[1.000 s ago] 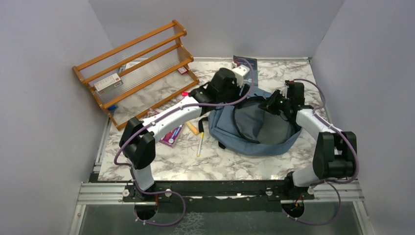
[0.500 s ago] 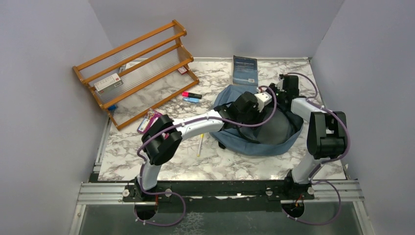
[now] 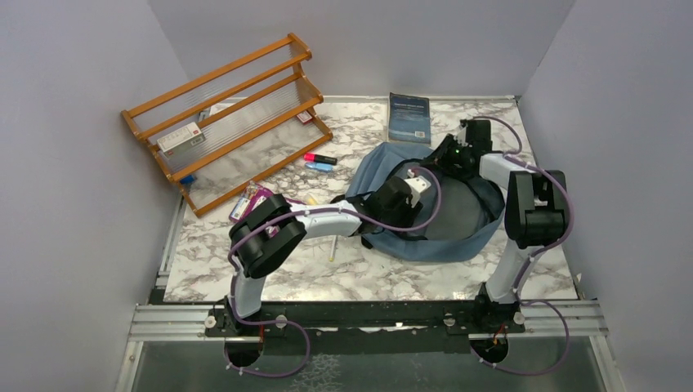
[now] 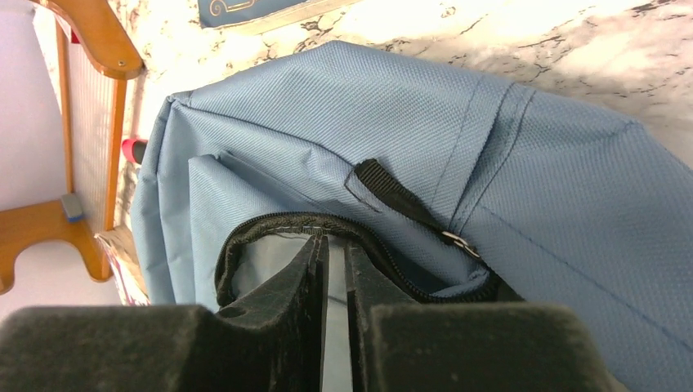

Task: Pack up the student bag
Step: Unzip the student bag at the center of the board, then move the student bag to the center of the board.

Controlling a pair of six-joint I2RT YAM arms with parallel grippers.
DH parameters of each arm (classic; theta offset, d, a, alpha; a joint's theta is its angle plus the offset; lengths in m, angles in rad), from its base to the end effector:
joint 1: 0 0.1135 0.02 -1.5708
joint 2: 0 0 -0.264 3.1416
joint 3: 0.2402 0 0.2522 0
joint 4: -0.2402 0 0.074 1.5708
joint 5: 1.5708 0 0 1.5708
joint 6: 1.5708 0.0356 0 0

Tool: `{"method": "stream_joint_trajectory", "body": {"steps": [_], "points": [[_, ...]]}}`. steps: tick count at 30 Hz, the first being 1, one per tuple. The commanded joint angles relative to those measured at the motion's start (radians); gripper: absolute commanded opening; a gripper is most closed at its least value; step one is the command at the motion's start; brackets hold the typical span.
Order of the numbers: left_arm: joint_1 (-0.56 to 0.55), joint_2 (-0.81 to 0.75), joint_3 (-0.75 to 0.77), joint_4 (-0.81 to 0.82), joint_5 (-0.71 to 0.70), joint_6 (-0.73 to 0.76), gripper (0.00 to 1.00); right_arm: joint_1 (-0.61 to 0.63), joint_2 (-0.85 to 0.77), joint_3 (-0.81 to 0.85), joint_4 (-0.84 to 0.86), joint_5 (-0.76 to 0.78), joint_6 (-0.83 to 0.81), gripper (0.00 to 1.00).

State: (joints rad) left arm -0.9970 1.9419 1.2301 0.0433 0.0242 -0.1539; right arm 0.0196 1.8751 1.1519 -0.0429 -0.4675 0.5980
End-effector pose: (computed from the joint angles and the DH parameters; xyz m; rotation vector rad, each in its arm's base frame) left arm 0.2307 -0.3586 0.1770 0.9617 2.1113 -0.6352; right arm 0.3983 0.0239 0.1749 0.4473 2.3482 0.8471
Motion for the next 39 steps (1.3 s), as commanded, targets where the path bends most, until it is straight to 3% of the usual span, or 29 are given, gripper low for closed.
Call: {"method": "stream_joint_trajectory", "body": {"steps": [1,4,15,24,30,39], "points": [[-0.006,-0.031,-0.072,-0.057,-0.017,0.001,0.45,0.017,0.019,0.039,-0.021,0.046,-0.044,0.18],[-0.006,-0.063,-0.062,-0.065,-0.017,-0.004,0.48,0.020,-0.034,0.025,-0.021,0.084,-0.061,0.19],[0.023,-0.276,0.070,-0.168,-0.039,-0.002,0.72,0.022,-0.412,-0.113,-0.107,0.234,-0.089,0.28],[0.311,-0.426,-0.112,-0.168,-0.025,-0.104,0.92,0.026,-0.651,-0.297,-0.273,0.330,-0.054,0.40],[0.416,-0.382,-0.157,-0.126,0.069,-0.105,0.99,0.028,-0.756,-0.390,-0.323,0.265,-0.051,0.42],[0.432,-0.191,-0.082,-0.097,0.155,-0.101,0.99,0.031,-0.896,-0.452,-0.421,0.236,-0.063,0.44]]}}
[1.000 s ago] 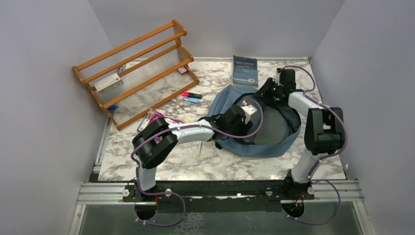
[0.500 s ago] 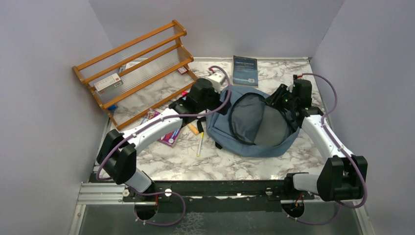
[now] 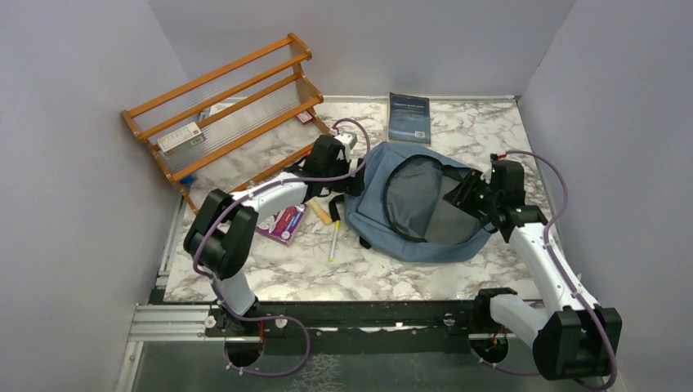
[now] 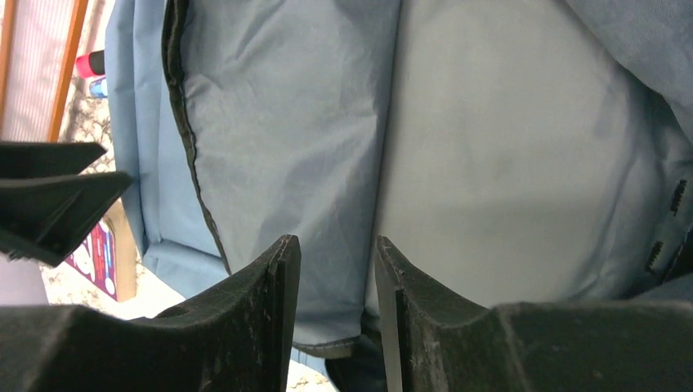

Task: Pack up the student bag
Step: Move the student bag to the center of the board, then move the book to the center of the board.

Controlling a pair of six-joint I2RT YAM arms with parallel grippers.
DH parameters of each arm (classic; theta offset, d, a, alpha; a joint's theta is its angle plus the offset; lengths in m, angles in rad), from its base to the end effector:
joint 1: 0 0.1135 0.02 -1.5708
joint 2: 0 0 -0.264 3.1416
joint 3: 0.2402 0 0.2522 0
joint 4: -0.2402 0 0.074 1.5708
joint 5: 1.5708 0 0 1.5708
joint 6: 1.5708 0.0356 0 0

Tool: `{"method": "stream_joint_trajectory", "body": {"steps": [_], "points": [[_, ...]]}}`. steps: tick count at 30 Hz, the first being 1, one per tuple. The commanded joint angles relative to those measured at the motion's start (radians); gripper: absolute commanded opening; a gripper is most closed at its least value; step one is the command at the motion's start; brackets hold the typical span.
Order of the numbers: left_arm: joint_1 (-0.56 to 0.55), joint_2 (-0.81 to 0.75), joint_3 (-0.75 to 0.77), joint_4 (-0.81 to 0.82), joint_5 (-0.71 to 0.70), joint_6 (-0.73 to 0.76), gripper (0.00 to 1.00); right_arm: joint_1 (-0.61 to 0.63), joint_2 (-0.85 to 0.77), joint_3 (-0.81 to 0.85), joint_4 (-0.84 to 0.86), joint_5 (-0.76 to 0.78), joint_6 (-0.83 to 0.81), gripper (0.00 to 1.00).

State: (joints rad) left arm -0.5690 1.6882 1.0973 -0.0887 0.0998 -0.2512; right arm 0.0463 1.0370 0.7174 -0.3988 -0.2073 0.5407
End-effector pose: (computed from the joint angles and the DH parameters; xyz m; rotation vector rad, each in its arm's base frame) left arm 0.3122 -0.2039 0.2203 0.4190 2.2670 -0.5445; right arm 0.2184 0.0175 0.2491 0.4630 2.2838 0.5375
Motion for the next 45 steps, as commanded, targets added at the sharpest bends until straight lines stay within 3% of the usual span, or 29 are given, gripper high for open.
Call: {"method": "stream_joint_trajectory", "body": {"steps": [1,6,16,21,30,36,45], "points": [[0.005,0.081,0.055,0.037,0.105,-0.006,0.99,0.003,-0.071,-0.021,-0.071,-0.027,-0.004,0.44],[-0.022,0.120,0.029,0.083,0.229,-0.035,0.99,0.004,-0.116,-0.040,-0.104,-0.018,0.001,0.44],[-0.215,0.160,0.037,0.161,0.217,-0.104,0.99,0.004,-0.140,-0.024,-0.113,0.022,-0.007,0.47],[-0.258,0.184,0.065,0.174,0.196,-0.130,0.99,0.004,-0.154,-0.008,-0.116,0.043,-0.016,0.48],[-0.191,0.062,0.053,0.073,0.085,-0.096,0.99,0.004,-0.171,0.022,-0.104,0.067,-0.050,0.49],[-0.106,-0.056,0.045,0.010,0.065,-0.072,0.99,0.004,-0.145,0.058,-0.022,-0.002,-0.061,0.52],[0.050,-0.136,0.107,-0.079,0.026,0.001,0.99,0.004,0.150,0.237,0.121,-0.087,-0.007,0.60]]}}
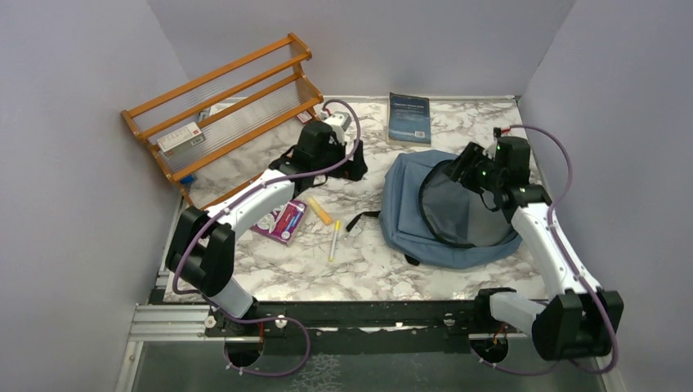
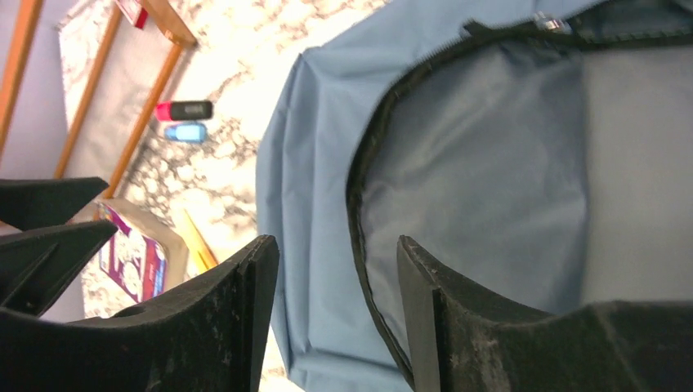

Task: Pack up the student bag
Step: Move the book to the center of the board.

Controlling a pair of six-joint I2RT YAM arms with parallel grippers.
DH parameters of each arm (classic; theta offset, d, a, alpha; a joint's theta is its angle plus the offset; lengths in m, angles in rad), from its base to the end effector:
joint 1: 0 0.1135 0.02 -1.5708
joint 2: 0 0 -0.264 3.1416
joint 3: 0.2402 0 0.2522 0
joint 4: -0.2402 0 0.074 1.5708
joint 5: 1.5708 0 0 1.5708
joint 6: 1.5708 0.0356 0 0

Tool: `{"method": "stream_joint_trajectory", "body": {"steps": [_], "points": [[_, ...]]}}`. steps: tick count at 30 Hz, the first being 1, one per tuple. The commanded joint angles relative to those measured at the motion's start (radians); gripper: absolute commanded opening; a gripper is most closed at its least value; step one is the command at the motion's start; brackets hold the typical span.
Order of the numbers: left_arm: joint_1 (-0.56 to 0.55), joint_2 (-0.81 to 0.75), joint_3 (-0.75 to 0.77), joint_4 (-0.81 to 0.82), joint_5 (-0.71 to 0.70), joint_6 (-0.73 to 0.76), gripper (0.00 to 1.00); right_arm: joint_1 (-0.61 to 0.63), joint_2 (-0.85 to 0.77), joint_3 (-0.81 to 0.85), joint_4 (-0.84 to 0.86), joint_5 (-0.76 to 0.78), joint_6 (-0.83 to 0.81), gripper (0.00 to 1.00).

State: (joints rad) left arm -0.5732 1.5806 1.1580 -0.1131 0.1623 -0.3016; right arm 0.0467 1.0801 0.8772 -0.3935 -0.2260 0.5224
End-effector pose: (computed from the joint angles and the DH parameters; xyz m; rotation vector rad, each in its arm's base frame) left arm 0.3031 -0.2025 0.2760 0.3941 2.1405 -0.6845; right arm 0.2369 0.0191 0.2947 0.3902 2.1714 0.5674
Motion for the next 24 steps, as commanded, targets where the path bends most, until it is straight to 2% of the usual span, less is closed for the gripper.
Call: {"method": "stream_joint_trajectory", "body": {"steps": [1,8,14,16,18,24], "points": [[0.070,-0.028,0.052,-0.054,-0.034,0.055,0.99,0.003,0.146,0.097,0.139,-0.073,0.015,0.62],[0.142,-0.030,0.011,-0.014,0.008,0.060,0.99,0.004,0.444,0.273,0.255,-0.094,-0.051,0.81],[0.156,-0.019,-0.010,0.016,0.041,0.065,0.99,0.004,0.720,0.455,0.289,-0.058,-0.111,0.84],[0.156,-0.014,-0.019,0.029,0.059,0.058,0.99,0.004,0.792,0.509,0.303,-0.030,-0.128,0.93],[0.156,-0.009,-0.033,0.048,0.081,0.049,0.99,0.002,0.865,0.568,0.297,-0.007,-0.116,0.94],[0.157,-0.013,-0.038,0.051,0.095,0.056,0.99,0.001,1.115,0.839,0.189,0.016,-0.205,0.97]]}}
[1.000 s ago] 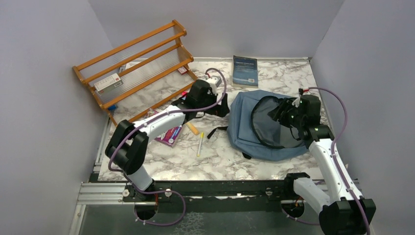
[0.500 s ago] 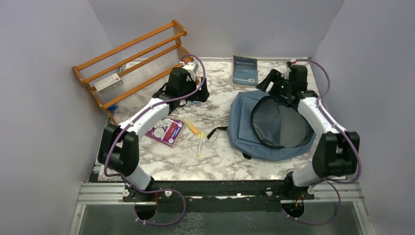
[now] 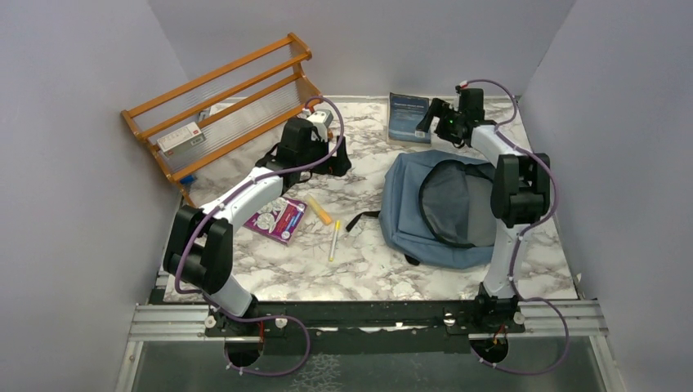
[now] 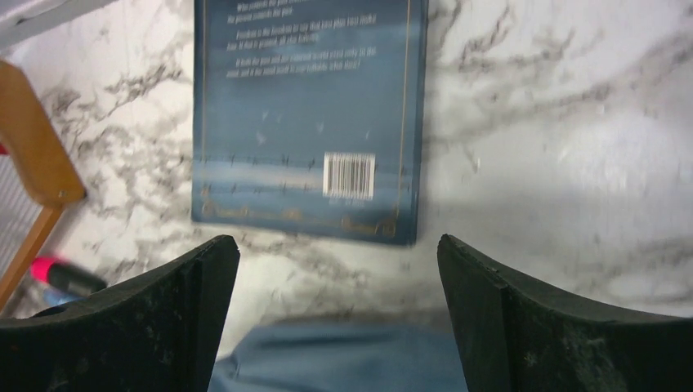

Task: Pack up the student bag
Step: Move the book to the center of the board.

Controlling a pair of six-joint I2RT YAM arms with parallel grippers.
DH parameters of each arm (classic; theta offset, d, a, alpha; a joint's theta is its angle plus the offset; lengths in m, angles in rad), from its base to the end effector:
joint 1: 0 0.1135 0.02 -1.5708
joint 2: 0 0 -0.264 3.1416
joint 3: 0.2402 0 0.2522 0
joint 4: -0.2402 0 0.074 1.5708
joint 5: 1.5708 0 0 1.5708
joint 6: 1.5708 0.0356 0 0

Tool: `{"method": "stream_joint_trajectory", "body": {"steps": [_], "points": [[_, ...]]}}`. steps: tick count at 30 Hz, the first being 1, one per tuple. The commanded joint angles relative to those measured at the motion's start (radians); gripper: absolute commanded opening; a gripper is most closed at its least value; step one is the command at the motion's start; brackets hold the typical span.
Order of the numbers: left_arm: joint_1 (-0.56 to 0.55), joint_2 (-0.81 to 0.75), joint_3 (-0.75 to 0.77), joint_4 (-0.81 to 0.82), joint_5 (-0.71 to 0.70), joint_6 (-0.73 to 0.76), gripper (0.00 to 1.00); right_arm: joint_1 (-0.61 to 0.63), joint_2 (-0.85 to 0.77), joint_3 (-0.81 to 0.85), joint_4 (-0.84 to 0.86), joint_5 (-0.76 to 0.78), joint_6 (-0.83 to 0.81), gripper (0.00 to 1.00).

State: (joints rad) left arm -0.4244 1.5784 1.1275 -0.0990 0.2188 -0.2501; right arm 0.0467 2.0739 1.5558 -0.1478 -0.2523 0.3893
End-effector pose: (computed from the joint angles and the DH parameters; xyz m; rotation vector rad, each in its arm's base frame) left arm 0.3261 -0.1558 0.2679 0.3214 2.1473 -0.6262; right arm 0.4742 0.0311 0.2086 0.2478 2.2489 0.5170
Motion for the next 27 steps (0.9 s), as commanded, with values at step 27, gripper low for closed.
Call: {"method": "stream_joint_trajectory", "body": {"steps": [27], "points": [[0.036,0.015,0.000,0.038,0.067,0.011,0.99,-0.020,0.659,0.840,-0.190,-0.108,-0.188,0.84]]}}
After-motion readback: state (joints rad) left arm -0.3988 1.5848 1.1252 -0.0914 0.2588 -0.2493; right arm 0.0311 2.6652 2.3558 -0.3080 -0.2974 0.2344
